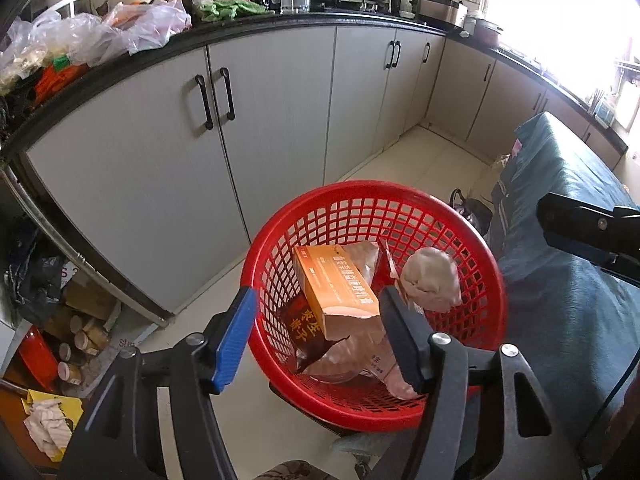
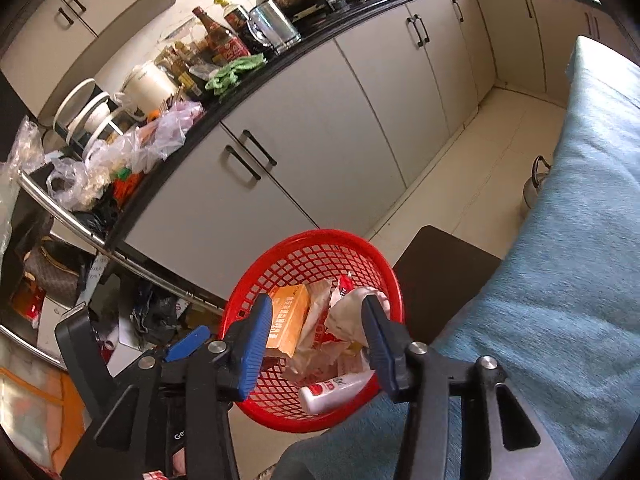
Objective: Collect trash
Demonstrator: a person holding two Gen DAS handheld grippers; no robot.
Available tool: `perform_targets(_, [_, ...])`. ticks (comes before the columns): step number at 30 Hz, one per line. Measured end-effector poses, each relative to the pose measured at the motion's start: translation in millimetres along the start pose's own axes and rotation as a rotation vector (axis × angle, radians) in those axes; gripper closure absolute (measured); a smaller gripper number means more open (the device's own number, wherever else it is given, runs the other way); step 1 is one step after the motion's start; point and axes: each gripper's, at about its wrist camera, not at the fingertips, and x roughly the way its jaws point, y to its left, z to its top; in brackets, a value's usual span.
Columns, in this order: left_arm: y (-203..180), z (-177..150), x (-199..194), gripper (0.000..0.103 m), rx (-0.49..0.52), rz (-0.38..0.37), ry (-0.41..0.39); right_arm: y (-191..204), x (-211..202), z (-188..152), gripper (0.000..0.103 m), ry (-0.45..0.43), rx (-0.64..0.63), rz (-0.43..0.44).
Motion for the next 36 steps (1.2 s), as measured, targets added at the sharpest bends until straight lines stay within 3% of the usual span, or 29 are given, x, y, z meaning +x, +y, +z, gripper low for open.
perform_targets(15, [-24.4,-8.9,-59.1,0.028,0.048,0.060,-0.129,16.4,-63.9,-33.4,0.043,-0.107,-0.104,-0.094])
perform_targets(20, [-31.7,-16.3,-94.8,0.015,0.025,0.102,-0.263,14.4,-90.0,-49.3,0.041,-0.152,-0.111,-0.127])
perform_targets(26, [-46.1,-35.2,-156.1,0.000,0.024,0.231,-0.546,13.8,-118.1,-70.7,0.039,-0.201,-0.123,-0.165])
perform_targets(30, [-59.2,-39.3,-176.9,0.000,0.077,0.286,-0.588,13.3,-134.0,-84.6,0.038,-0.231,-0.124,-0.170])
perform_targets(36, [-61.9,-50.0,-199.1,0.000,0.037,0.236,-0.616,10.2,-156.6,-105.9,0.036,-0.280,-0.132,-0.192])
